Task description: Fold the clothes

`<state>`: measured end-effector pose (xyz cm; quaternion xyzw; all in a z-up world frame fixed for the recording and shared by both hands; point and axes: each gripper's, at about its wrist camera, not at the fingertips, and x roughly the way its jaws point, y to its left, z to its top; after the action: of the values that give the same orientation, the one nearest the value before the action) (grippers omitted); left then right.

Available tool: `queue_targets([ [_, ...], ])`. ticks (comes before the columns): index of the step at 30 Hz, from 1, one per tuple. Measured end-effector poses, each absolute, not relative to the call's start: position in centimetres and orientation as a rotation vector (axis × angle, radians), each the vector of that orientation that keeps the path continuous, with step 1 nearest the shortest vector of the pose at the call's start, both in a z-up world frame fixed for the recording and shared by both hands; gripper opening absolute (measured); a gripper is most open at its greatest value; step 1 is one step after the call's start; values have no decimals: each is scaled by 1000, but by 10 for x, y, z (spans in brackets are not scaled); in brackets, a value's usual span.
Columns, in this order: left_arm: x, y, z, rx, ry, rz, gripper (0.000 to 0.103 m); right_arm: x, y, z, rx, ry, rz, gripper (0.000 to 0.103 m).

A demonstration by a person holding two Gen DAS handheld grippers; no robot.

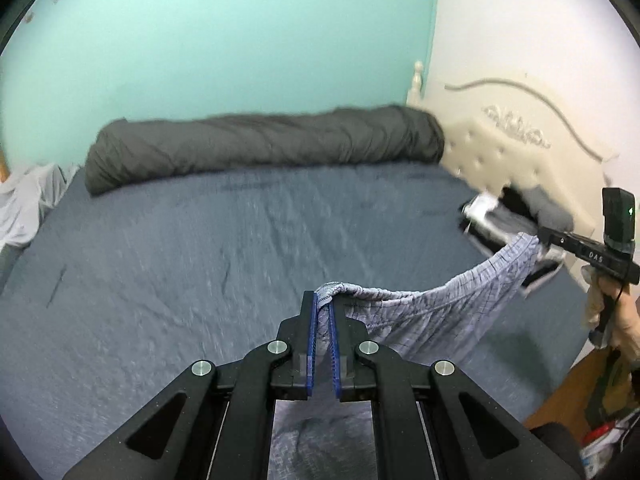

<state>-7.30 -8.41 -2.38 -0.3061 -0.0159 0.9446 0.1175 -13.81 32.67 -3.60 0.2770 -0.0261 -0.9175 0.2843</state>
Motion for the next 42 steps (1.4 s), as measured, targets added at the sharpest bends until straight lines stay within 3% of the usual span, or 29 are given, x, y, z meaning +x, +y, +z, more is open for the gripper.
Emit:
queue_targets([
  [8, -43, -81, 22, -815, -14, 2799, 6, -110, 332, 19, 620, -43, -2485, 1],
  [14, -45, -74, 9, -885, -12, 2769, 6, -110, 340, 19, 627, -65, -2487, 0],
  [22, -73, -79, -77, -1128, -18, 2717, 6, -133, 295, -94, 1026, -41, -2316, 0],
  [33, -96, -102, -113, -1206, -78, 2706, 6, -141, 201, -225, 1312, -96, -2075, 2],
  [36, -104, -108, -118, -1216, -87, 2705, 6, -138, 177, -243, 1339, -139, -2035, 8],
  [39, -110, -114, -122, -1227, -97, 2707, 6, -137, 153, -261, 1367, -206, -1989, 25],
  [42, -114, -119, -126, -1237, -102, 2709, 6, -137, 132, -273, 1393, -248, -1949, 26],
])
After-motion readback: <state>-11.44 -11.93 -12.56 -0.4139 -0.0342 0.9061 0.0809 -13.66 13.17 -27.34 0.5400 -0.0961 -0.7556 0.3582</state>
